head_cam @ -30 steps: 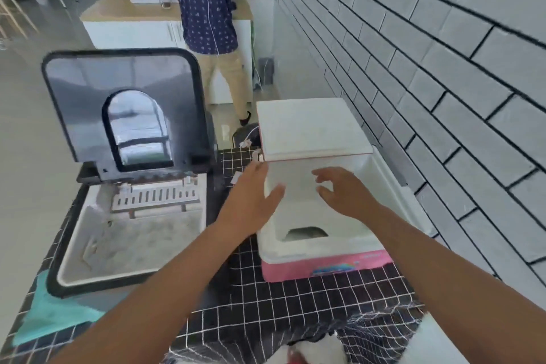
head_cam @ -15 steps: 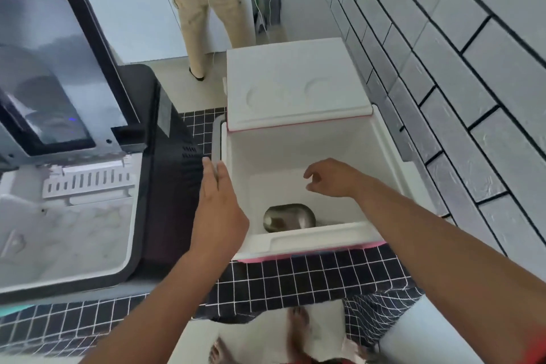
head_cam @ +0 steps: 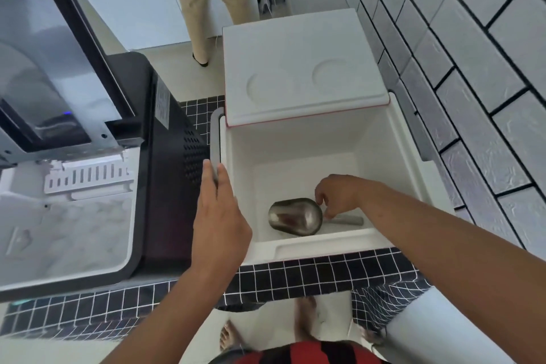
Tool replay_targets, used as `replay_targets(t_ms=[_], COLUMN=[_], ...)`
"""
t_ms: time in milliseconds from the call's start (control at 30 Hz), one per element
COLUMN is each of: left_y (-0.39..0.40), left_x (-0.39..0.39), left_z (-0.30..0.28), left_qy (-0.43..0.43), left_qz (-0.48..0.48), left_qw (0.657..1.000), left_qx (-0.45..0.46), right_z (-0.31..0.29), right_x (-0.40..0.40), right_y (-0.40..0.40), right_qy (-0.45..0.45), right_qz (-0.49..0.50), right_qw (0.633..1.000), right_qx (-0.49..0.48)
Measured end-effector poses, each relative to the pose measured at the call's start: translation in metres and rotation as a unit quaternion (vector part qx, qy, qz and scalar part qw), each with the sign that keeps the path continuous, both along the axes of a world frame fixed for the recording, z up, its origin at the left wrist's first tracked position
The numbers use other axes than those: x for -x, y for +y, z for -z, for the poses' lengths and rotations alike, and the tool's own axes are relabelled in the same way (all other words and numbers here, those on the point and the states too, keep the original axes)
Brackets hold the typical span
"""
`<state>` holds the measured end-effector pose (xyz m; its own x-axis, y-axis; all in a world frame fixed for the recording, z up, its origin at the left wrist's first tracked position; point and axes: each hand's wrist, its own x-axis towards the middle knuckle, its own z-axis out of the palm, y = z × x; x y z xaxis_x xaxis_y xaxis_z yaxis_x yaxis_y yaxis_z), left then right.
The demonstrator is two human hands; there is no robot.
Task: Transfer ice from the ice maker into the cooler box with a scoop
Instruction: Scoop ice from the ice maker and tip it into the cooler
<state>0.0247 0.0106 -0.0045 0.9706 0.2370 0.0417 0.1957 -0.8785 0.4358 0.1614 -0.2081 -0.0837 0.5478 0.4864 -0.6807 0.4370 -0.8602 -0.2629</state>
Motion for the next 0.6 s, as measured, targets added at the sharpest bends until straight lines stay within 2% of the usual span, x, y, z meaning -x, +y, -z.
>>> replay_targets(t_ms=[267,400,600], left_y=[-0.003,-0.004,-0.001], left_x=[0.017,0.019,0.007], left_z=[0.003,0.005,0.003], left_qy=[-0.02,-0.029,-0.012], left_qz=[0.0,0.001,-0.002], left_qw=[1.0,1.0,1.0], left_qx=[0.005,0.008,0.017], right_z=[0.009,0.006,-0.019], right_x=[0.01,0.008,-0.006], right_y=[0.002,0.003,-0.001], right_qy=[-0.007,-0.029,-0.069], right_qz=[-0.066,-0.064,0.011], right_qw=[0.996,0.997,0.995], right_qx=[0.053,0.016,-0.077])
